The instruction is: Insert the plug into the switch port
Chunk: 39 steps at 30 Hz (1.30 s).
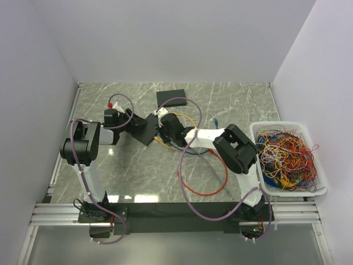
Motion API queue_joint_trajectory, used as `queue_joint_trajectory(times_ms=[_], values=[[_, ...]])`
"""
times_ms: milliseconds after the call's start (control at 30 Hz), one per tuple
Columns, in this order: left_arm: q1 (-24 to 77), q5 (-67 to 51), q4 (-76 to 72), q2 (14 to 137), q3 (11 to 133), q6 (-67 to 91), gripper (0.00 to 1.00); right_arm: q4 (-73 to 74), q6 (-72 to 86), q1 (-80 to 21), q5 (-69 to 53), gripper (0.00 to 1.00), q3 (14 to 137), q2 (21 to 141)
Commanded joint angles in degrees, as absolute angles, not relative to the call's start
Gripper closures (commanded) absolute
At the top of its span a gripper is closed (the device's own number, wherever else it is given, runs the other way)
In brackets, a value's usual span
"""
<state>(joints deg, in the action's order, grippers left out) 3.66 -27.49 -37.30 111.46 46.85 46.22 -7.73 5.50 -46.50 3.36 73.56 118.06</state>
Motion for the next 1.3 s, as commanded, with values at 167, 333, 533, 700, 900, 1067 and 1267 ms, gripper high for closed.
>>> queue_joint_trajectory(times_ms=[167,333,533,700,900,1067,1267], values=[[7.38,-35.33,-33.22,113.9,46.49,42.46,0.47,-12.48,1.41,-46.85,-1.3,1.0,77.43,115.66],[8.7,-37.96,-33.05,115.84,48.07,39.29,0.47,-9.58,-1.84,-46.76,-4.22,1.0,81.91,117.51],[10.81,-39.9,-34.8,117.68,48.69,38.23,0.46,-8.18,-4.49,-46.06,-9.22,1.0,86.56,119.09],[12.92,-40.51,-32.35,117.95,49.66,35.77,0.46,-6.95,-2.38,-45.0,-10.45,1.0,91.65,121.63],[16.08,-39.99,-32.34,118.12,48.69,34.89,0.46,-7.73,-0.18,-44.47,-12.13,1.0,96.23,124.54],[17.58,-39.11,-32.34,118.91,47.02,34.37,0.46,-9.22,1.3,-44.47,-13.89,1.0,98.88,125.86],[19.07,-38.41,-30.41,119.18,47.81,33.75,0.46,-14.23,1.76,-44.47,-15.2,1.0,99.75,124.8]])
